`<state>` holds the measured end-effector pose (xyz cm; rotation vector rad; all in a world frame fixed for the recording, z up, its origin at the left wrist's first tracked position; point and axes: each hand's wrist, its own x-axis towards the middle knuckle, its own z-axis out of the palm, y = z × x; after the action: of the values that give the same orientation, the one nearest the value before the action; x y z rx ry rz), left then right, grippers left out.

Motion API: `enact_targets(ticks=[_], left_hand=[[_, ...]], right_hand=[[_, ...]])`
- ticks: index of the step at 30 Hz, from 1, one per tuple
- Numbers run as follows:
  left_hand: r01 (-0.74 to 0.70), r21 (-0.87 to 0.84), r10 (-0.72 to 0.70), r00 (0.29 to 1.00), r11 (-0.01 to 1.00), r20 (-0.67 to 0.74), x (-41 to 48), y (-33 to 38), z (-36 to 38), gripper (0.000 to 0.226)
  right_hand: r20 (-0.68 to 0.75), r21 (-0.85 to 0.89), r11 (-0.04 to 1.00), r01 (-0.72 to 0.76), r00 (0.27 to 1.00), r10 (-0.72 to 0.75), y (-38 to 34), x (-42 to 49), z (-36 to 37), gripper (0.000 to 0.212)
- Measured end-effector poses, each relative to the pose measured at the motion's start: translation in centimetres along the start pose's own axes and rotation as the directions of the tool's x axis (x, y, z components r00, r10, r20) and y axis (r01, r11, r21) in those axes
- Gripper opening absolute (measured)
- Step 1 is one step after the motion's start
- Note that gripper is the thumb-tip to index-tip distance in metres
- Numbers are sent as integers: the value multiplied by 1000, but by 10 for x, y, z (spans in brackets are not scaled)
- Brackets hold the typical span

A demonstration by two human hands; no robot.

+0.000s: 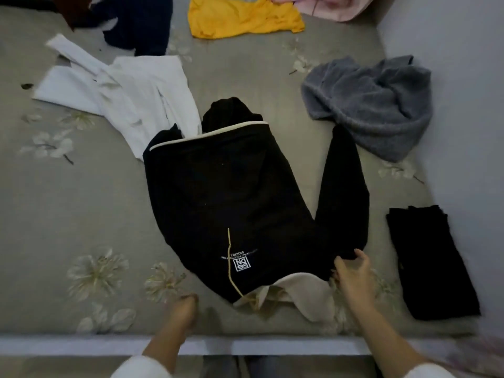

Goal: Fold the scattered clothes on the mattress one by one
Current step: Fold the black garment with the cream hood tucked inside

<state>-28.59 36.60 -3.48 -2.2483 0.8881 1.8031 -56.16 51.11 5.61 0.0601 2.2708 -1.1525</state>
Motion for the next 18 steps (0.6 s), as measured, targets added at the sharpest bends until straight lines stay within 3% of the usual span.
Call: enact_targets(ticks=[3,7,13,15,17,18], left_hand=[[6,-144,13,992,990,129,2,-13,31,21],[-37,-379,115,976,925,186,0,-8,68,36],[-73,-577,276,922,813,272,-11,26,96,33],[-129,-515,326,892,848,314,-17,35,98,34],[-184,-469,356,882,864,310,-24,40,94,31],[-199,-473,363,887,858,285,-25,40,91,27]], right_hand=[[-14,-16,999,-31,999,31,8,1,7,68],[218,-47,980,-193,955,199,25,11,8,33],[392,242,926,-289,902,179,22,26,-3,18],[467,138,968,-211,876,124,16,31,-9,12],[553,-121,993,6,831,62,12,31,-11,36],[570,-192,978,88,821,38,10,30,-12,39]])
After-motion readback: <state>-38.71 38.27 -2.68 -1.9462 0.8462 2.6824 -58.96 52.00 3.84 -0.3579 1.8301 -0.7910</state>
